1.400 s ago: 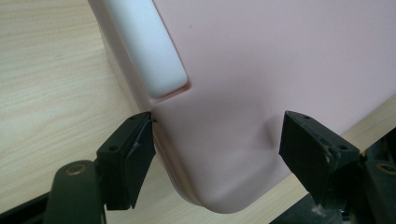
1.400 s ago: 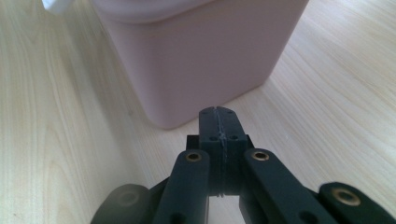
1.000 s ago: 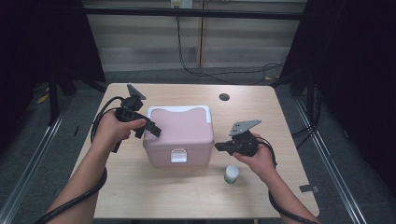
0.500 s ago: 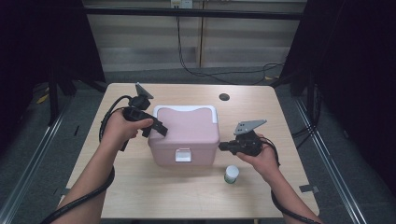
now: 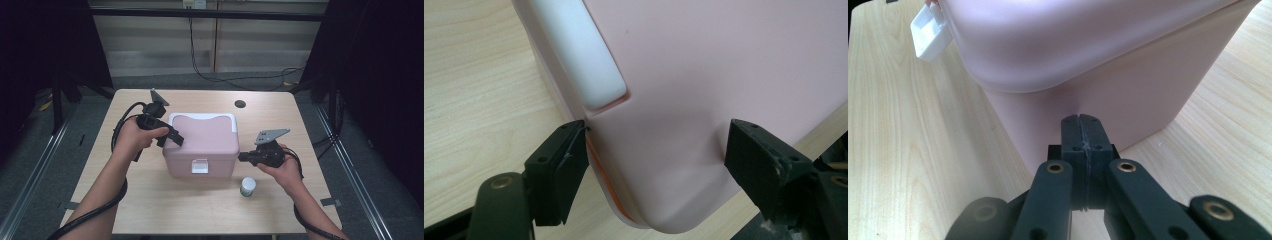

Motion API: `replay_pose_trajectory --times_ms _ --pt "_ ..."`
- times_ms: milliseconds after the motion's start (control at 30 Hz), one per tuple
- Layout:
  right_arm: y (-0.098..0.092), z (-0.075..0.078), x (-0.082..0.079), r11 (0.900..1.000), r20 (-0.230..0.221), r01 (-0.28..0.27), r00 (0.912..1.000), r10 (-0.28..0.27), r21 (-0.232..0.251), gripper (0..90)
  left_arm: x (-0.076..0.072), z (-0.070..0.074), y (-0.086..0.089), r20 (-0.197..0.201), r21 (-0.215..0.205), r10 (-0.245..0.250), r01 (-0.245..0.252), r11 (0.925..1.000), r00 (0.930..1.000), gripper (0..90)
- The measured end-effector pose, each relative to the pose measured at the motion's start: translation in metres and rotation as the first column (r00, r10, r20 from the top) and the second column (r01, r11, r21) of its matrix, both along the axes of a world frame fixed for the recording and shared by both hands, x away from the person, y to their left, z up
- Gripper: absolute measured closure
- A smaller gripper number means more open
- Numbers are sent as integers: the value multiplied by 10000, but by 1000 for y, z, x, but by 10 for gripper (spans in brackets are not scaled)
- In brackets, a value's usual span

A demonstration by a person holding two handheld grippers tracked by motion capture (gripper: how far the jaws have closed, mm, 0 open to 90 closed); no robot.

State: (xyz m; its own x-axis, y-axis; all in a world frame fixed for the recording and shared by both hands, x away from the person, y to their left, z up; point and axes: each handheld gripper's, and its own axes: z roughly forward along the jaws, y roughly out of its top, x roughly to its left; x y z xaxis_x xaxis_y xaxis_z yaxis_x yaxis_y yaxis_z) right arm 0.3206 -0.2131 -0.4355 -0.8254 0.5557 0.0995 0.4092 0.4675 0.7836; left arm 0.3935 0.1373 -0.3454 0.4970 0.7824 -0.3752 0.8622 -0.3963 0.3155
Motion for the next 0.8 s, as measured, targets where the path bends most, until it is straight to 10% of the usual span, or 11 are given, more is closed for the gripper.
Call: replay_pose_trajectory --times_ms 333,800 --pt "-3 5 -2 9999 -149 133 9998 -134 -72 899 -1 5 15 535 148 156 -164 9998 9984 266" --pt "-10 54 3 9961 59 726 9973 -730 511 899 0 18 34 1318 254 95 -129 9996 9912 215"
